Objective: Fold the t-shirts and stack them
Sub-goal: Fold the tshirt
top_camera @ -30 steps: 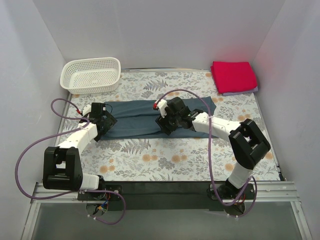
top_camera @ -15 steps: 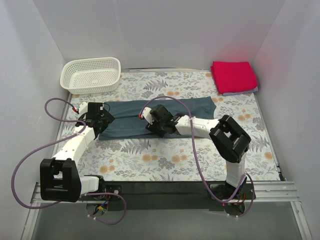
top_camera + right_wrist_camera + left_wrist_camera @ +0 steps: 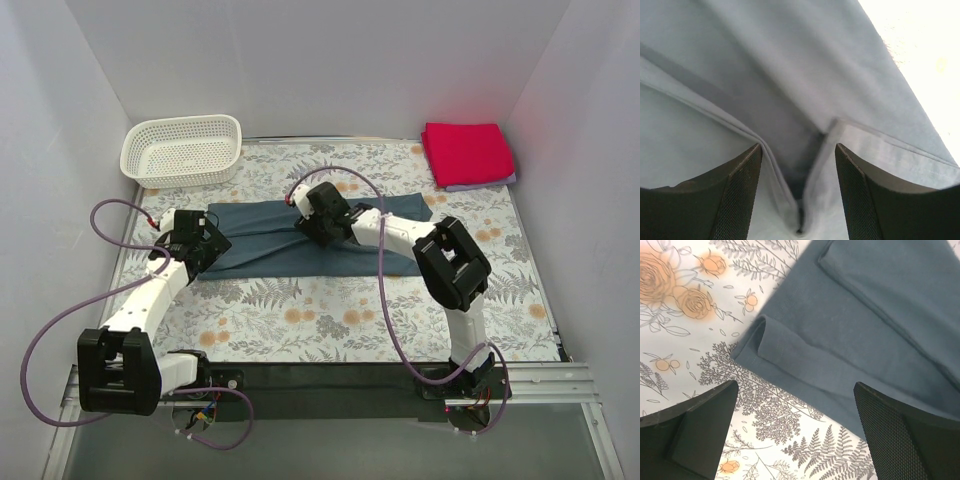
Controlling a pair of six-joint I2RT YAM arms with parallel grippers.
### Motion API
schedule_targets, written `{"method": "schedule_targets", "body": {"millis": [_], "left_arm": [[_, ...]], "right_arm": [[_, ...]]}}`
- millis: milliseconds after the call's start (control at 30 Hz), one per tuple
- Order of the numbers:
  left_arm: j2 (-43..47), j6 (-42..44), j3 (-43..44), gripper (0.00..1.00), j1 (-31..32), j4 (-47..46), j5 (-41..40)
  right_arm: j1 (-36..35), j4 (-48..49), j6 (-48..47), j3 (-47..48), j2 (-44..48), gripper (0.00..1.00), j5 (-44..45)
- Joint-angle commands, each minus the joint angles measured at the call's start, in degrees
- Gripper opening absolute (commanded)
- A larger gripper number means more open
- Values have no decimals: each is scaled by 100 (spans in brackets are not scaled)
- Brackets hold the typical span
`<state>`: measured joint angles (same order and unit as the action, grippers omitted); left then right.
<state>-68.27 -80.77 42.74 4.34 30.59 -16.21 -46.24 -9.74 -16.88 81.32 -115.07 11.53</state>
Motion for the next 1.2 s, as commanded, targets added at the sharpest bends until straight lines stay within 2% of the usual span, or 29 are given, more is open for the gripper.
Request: {"method": "schedule_targets", "body": {"millis": [0, 200, 367, 600, 867, 1167], "left_arm": [[-90, 158, -3, 94, 14, 140, 406], [-371, 167, 182, 94, 233, 298, 812], [-661, 71, 383, 88, 559, 386, 786], [-767, -746, 639, 83, 744, 167, 382], [-1092, -1835, 630, 83, 753, -316, 601], [-1364, -2338, 455, 83, 779, -554, 478]], "right_arm": [[387, -98, 527, 472, -112, 56, -668], [537, -283, 704, 745, -315, 56, -827], [572, -283, 774, 710, -350, 56, -986], [581, -274, 801, 675, -376, 56, -1065], [590, -274, 801, 666, -394, 56, -1074], [634, -266, 810, 526, -341, 56, -1056]]}}
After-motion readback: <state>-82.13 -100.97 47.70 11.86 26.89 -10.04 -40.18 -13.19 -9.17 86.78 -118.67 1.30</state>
